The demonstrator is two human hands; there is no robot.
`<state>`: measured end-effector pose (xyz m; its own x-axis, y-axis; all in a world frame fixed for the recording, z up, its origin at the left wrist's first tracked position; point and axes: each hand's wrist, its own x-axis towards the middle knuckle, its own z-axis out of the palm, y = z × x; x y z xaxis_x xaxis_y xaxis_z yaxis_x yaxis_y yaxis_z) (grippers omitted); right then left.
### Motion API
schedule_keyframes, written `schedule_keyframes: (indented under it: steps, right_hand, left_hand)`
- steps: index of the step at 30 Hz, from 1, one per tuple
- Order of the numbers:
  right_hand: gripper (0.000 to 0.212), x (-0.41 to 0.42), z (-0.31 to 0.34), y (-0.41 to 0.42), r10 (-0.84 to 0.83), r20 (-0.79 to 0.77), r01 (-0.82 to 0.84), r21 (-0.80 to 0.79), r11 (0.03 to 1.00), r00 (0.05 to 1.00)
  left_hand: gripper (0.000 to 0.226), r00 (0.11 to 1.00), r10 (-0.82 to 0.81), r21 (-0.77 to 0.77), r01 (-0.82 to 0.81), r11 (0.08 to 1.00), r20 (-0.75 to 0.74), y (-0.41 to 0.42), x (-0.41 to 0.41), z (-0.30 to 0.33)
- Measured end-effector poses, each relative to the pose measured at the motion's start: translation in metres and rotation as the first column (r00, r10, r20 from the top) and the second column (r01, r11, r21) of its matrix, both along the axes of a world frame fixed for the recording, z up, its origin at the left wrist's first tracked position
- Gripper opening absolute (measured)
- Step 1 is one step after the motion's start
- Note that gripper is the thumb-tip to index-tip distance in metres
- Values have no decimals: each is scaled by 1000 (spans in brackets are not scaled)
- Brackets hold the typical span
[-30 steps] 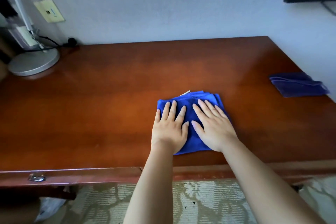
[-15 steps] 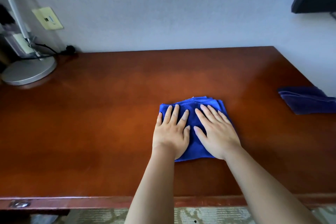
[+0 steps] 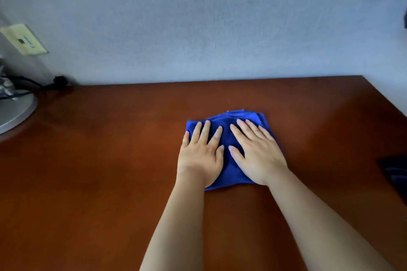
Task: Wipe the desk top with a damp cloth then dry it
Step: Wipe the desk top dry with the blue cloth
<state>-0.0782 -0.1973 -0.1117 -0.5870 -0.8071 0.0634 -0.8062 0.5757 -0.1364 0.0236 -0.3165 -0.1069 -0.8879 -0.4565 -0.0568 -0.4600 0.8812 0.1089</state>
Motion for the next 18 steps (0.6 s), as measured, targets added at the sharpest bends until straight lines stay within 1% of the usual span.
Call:
schedule_keyframes:
  steps: [5,9,13,18]
  right_hand:
    - [60,-41,2,-30,21,0,-21,12,1000,1000]
    - [60,-57,2,-41,27,1,-27,17,1000,1000]
    - [59,-55,4,-42,24,5,-24,41,999,1000]
    - [60,-33,5,-27,32,14,-33,52,998,999]
  left_hand:
    - [54,1000,22,12,-22,1000,-3,-30,-40,0]
    - [54,999,34,15,-34,999,-3,-41,-55,-1]
    - [54,999,41,24,-41,999,-3,-38,-53,0]
    - [54,999,39,29,-40,999,22,-23,-29,1]
